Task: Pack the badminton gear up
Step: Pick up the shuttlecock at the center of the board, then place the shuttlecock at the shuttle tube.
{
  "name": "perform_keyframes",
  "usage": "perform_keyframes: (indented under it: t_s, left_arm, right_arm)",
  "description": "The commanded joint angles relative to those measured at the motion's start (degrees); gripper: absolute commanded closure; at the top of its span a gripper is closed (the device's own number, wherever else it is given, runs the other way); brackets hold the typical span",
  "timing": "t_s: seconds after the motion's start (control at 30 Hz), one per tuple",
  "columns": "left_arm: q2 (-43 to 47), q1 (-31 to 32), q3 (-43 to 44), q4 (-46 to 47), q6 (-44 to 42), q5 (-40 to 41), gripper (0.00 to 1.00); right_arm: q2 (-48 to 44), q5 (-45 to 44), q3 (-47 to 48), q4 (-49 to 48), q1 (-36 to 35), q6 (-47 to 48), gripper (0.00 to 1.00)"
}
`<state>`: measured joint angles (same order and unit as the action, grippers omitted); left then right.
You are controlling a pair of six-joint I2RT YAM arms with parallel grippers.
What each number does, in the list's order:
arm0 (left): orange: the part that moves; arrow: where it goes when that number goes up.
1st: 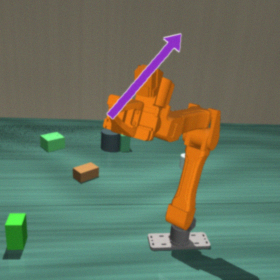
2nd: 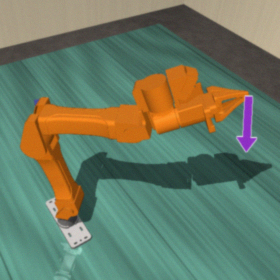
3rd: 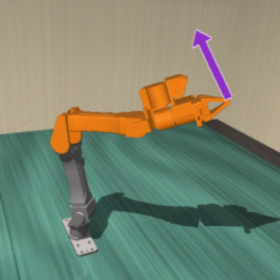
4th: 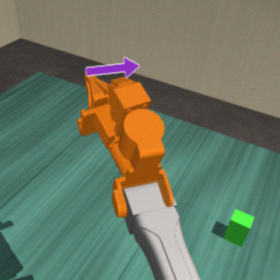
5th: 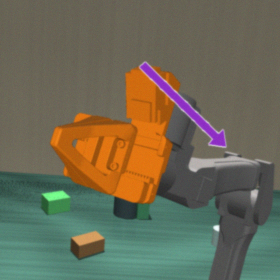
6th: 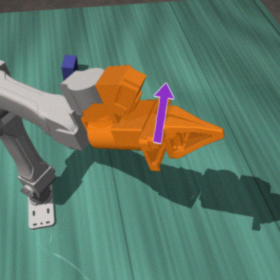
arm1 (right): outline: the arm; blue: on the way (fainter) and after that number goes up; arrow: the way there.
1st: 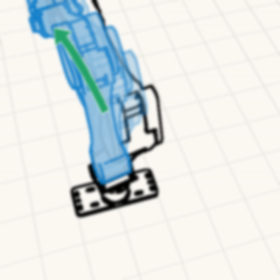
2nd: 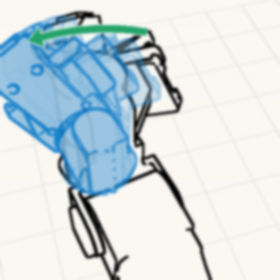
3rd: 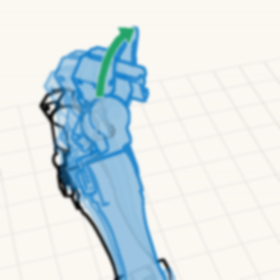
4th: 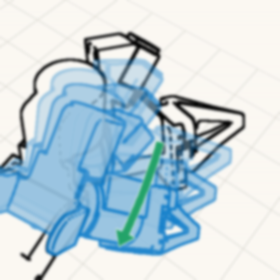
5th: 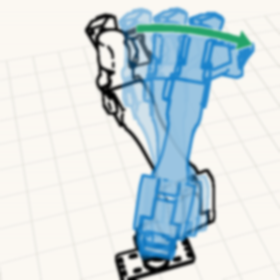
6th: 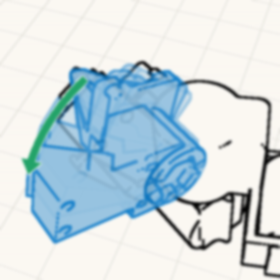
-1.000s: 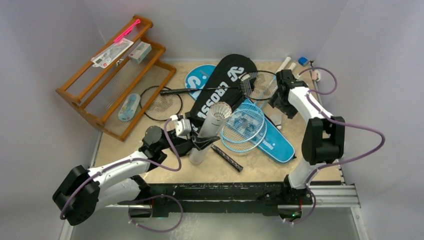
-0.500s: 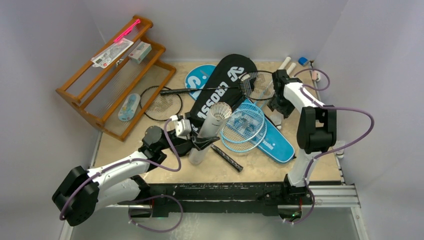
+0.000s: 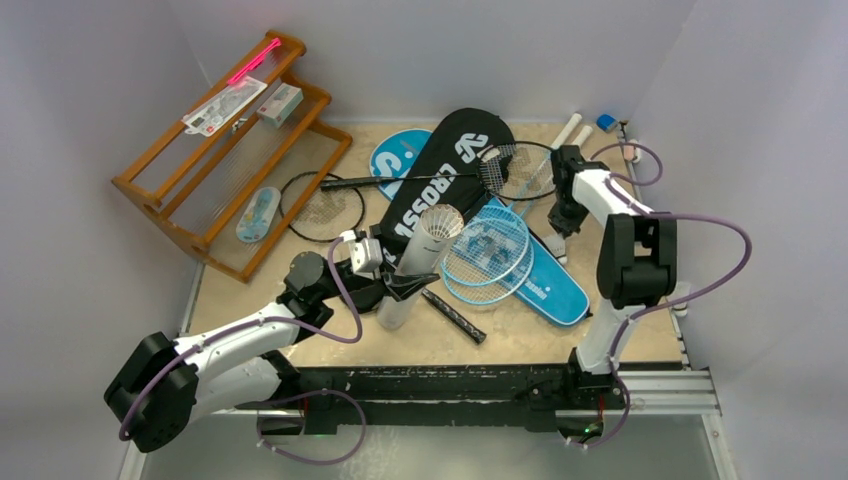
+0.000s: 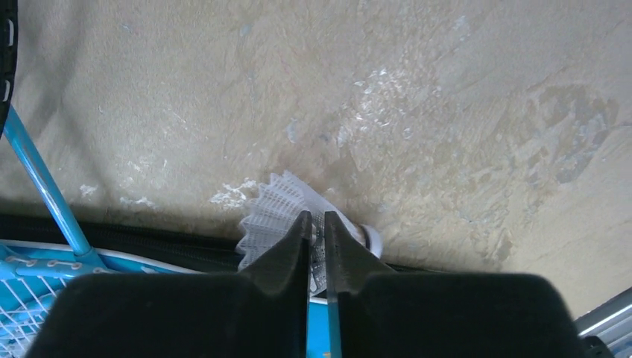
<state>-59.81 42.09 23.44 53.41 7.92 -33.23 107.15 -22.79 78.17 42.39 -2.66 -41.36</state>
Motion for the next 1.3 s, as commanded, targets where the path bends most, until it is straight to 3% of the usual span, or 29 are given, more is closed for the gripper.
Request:
perform_keyframes:
  t_s: [0.0, 0.07, 0.3, 0.43, 0.6, 0.77, 0.9, 1.03, 1.27]
  left_arm:
    - [1.1, 0.2, 1.5, -0.7, -0.9, -1.3, 0.45]
    - [1.3, 0.2, 2.0, -1.5, -1.2, -1.6, 0.45]
    - [1.4, 0.1, 2.6, -1.8, -1.3, -2.1, 0.45]
    - [0.6, 0.1, 2.8, -1.4, -0.9, -2.7, 0.45]
    - [-0.6, 0.2, 2.9, 0.3, 0.2, -3.3, 0.45]
    - [-1.5, 0.2, 3.2, 0.9, 1.3, -4.1, 0.45]
    - [-2.4, 0.1, 3.7, 0.6, 1.5, -4.6, 0.45]
    - [-3.1, 0.2, 4.1, 0.6, 2.0, -4.7, 0.45]
    - [-4.4, 0.1, 4.8, 1.2, 3.1, -5.2, 0.45]
  right_arm:
    - [-5.6, -0.5, -0.1, 1.1, 0.8, 1.1, 0.93]
    - [-7.5, -1.1, 1.1, 2.4, 0.7, 1.8, 1.00]
    - [-18.7, 3.0, 5.8, 4.4, 0.8, 8.1, 1.00]
    - [-30.6, 20.8, 2.6, -6.5, 0.8, 16.6, 1.00]
    - [-44.9, 38.9, -0.2, -18.8, 0.8, 18.4, 1.00]
    - [-47.5, 56.9, 5.1, -21.4, 0.7, 17.7, 1.00]
    - [-48.0, 71.0, 4.8, -28.9, -0.3, 12.3, 1.00]
    - [-49.1, 74.4, 3.1, -33.8, -4.8, 10.6, 1.00]
    - [-48.5, 74.5, 3.8, -32.5, -10.6, 12.6, 1.00]
